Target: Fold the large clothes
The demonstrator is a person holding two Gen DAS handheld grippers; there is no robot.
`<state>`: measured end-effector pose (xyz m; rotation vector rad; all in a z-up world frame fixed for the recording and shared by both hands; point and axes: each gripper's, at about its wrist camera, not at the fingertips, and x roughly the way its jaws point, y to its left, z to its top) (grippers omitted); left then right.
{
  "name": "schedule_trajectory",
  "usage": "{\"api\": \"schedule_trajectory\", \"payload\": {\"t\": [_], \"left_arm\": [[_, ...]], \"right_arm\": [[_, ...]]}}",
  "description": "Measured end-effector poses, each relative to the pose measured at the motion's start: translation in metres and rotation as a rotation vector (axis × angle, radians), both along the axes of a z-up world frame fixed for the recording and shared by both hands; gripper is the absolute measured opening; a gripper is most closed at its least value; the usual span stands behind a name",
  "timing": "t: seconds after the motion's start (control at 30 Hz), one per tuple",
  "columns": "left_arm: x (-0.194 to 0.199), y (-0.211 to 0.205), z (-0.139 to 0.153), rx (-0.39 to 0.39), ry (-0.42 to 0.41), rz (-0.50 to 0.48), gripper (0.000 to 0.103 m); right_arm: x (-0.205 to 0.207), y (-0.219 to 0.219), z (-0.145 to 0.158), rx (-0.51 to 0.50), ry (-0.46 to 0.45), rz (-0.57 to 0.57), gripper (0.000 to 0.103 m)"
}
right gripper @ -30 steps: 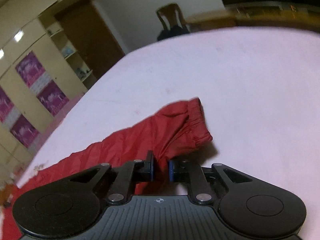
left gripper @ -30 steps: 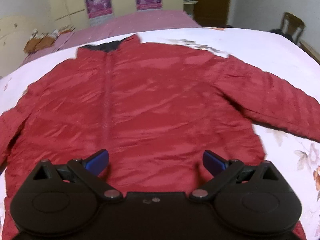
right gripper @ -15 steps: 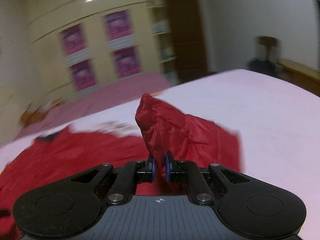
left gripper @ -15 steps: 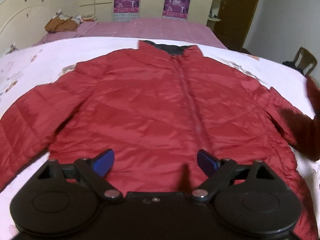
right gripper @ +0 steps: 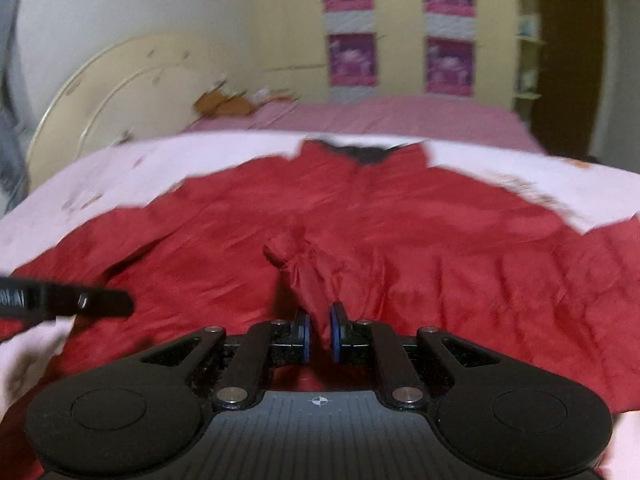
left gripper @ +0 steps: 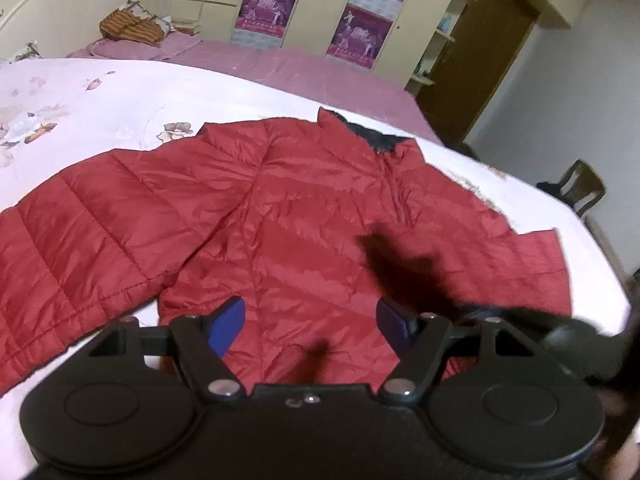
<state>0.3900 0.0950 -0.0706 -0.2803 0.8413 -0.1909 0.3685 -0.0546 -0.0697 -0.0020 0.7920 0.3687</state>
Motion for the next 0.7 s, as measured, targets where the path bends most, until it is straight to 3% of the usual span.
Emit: {"api": "schedule_trajectory", "payload": {"t": [0.13,0.17,0.2,0.23,0.27,0.33,0.43,0.53,0.57,0.6,0.63,0.7], "left_arm": [[0.006,0.000,-0.003,-0.031,0.011,-0.031,0.071],[0.008,-0.001,-0.003,-0.038,0.014,-0.040,0.072],[0.011,-0.003,-0.005,-0.049,0.017,-0.049,0.075],[0.014,-0.006,-0.007,-0.062,0.020,-0.058,0.077],[0.019,-0.010,-0.009,-0.075,0.026,-0.069,0.077],[0.027,-0.018,-0.014,-0.090,0.038,-0.088,0.078],[0.046,-0.036,-0.024,-0.101,0.067,-0.115,0.075],[0.059,-0.053,-0.033,-0.058,0.093,-0.142,0.068],[0.063,-0.059,-0.037,-0.035,0.099,-0.146,0.063],[0.066,-0.065,-0.039,-0.005,0.099,-0.149,0.044],[0.070,-0.071,-0.041,0.024,0.094,-0.164,0.019],[0.072,-0.077,-0.043,0.031,0.074,-0.179,0.016]], "right_arm": [[0.005,0.028,-0.023,-0.057,0.006,0.044,0.011],[0.003,0.034,-0.024,-0.093,-0.015,0.054,0.019],[-0.001,0.036,-0.022,-0.100,-0.031,0.063,0.032],[-0.005,0.036,-0.018,-0.094,-0.061,0.066,0.070],[-0.009,0.031,-0.013,-0.081,-0.095,0.057,0.084],[-0.017,0.019,-0.002,-0.072,-0.136,0.053,0.083],[-0.018,-0.014,0.010,-0.028,-0.131,-0.015,0.047],[-0.014,-0.059,0.017,-0.002,-0.139,-0.164,0.032],[-0.014,-0.076,0.020,0.002,-0.139,-0.222,0.030],[-0.012,-0.090,0.022,0.004,-0.140,-0.277,0.030],[-0.010,-0.107,0.022,0.010,-0.139,-0.333,0.030],[-0.009,-0.134,0.024,0.026,-0.131,-0.412,0.030]]}}
